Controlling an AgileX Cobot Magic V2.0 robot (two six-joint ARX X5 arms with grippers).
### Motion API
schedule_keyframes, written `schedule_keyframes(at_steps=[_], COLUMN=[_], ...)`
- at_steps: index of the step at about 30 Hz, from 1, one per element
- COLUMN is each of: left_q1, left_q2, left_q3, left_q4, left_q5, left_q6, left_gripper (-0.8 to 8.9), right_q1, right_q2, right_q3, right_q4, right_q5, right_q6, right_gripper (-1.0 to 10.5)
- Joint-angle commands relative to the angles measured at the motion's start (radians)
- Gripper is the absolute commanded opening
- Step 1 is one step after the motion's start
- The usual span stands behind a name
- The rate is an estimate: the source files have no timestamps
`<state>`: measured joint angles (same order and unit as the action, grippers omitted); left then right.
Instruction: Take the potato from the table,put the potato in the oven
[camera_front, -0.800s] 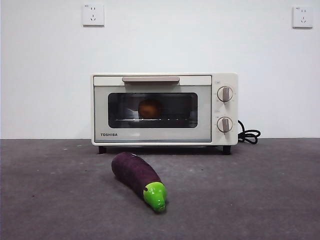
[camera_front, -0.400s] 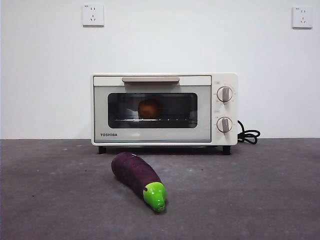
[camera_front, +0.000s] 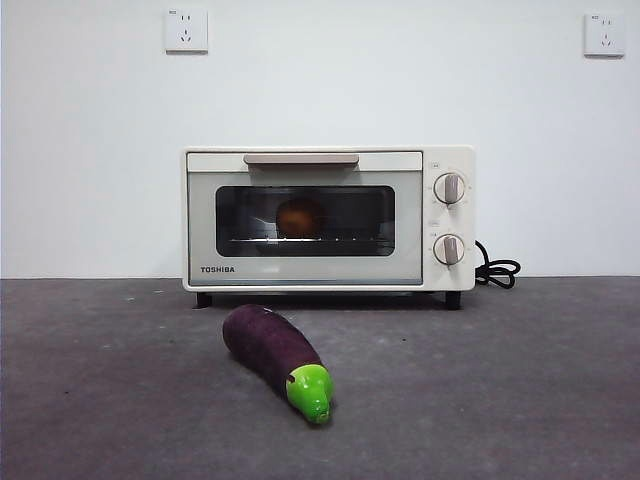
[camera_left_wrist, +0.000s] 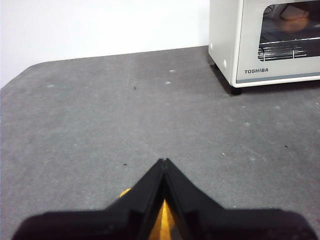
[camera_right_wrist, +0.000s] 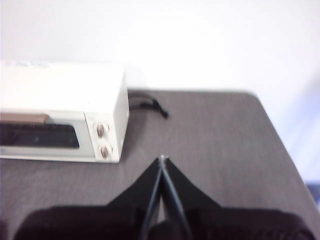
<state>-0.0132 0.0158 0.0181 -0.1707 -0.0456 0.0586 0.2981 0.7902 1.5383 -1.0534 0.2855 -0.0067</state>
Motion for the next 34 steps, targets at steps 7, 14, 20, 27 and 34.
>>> schedule_keyframes(at_steps=[7, 14, 20, 27, 34], left_q1=[0.003, 0.003, 0.003, 0.003, 0.003], left_q2=[0.000, 0.000, 0.000, 0.000, 0.000], left_q3=[-0.010, -0.010, -0.010, -0.010, -0.010], left_q4=[0.006, 0.007, 0.007, 0.007, 0.007], left_q5=[0.000, 0.000, 0.001, 0.001, 0.001], left_q6=[-0.007, -0.007, -0.007, -0.007, -0.007], left_gripper=[-0.04, -0.04, -0.04, -0.04, -0.04], right_q1=[-0.222, -0.357, -0.372, -0.372, -0.372], right_q2=[-0.279, -0.489, -0.600, -0.702, -0.769], right_q3=[-0.646, -1.067, -1.297, -1.472, -1.524], right_q4=[0.623, 0.902, 1.010, 1.078, 0.985], right_q5=[-0.273, -0.429, -0.435, -0.415, -0.345], right_q6=[-0.102, -0.098, -0.099, -0.031, 0.039], right_gripper=[0.0, 0.0, 0.0, 0.0, 0.0])
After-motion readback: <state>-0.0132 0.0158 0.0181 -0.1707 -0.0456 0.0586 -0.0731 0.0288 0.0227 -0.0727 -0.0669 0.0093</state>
